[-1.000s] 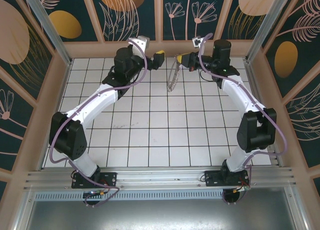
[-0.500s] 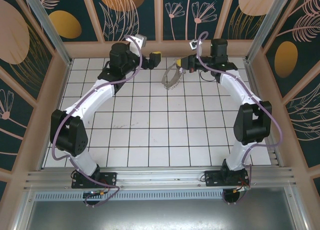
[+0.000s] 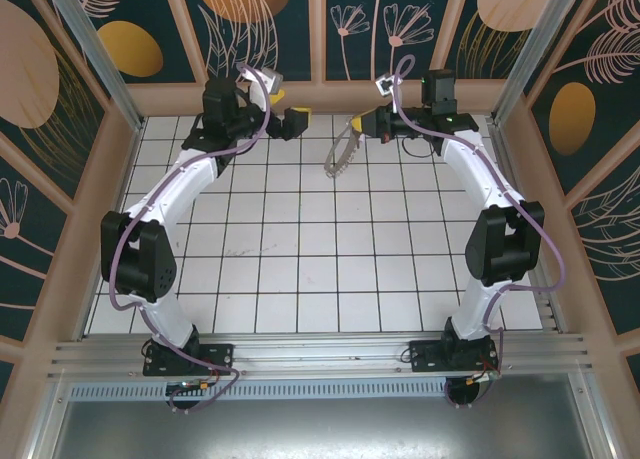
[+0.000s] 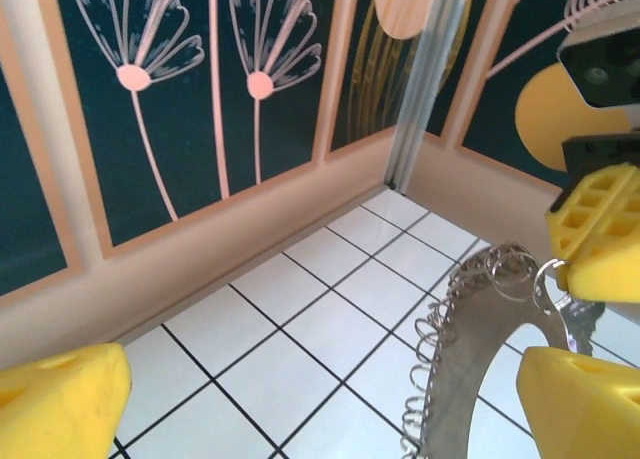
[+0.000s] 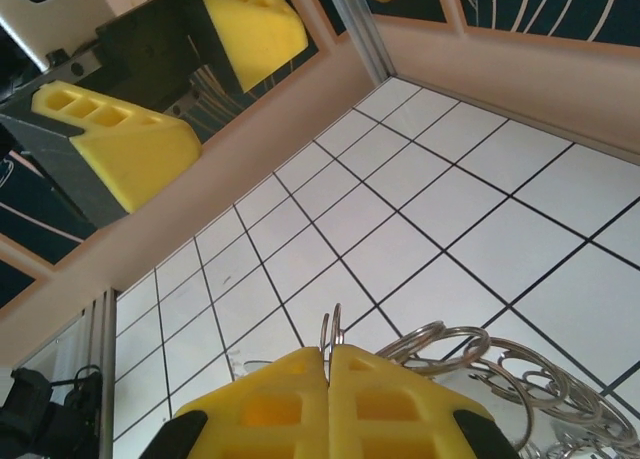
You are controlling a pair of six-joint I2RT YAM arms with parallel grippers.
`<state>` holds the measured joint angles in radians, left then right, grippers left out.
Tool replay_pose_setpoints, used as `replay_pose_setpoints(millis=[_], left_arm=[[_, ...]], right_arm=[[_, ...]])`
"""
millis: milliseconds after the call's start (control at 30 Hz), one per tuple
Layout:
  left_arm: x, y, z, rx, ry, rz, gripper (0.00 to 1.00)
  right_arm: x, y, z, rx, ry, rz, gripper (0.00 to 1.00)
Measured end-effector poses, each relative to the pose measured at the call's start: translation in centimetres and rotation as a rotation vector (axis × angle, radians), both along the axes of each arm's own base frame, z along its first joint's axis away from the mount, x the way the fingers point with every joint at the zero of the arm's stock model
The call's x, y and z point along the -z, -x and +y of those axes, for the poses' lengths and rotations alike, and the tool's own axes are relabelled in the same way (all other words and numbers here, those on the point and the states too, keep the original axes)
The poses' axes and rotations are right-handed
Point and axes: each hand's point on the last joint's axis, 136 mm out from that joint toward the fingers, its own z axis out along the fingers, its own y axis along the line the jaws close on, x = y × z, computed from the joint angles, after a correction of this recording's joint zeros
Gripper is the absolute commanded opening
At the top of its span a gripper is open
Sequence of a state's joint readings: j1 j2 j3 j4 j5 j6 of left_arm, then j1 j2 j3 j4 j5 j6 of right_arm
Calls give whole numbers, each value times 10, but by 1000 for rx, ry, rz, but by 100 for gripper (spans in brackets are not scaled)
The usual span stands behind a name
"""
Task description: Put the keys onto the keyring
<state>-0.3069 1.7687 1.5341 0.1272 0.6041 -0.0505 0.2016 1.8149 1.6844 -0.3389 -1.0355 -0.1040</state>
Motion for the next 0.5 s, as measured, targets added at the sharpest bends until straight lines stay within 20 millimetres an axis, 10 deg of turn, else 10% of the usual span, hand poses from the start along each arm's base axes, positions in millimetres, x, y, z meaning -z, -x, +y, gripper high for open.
replay_pose_setpoints(millis=[500], left_arm=[[10, 33, -38, 392, 45, 77, 67]], right_arm=[[-6, 15, 5, -72, -17, 3, 0]])
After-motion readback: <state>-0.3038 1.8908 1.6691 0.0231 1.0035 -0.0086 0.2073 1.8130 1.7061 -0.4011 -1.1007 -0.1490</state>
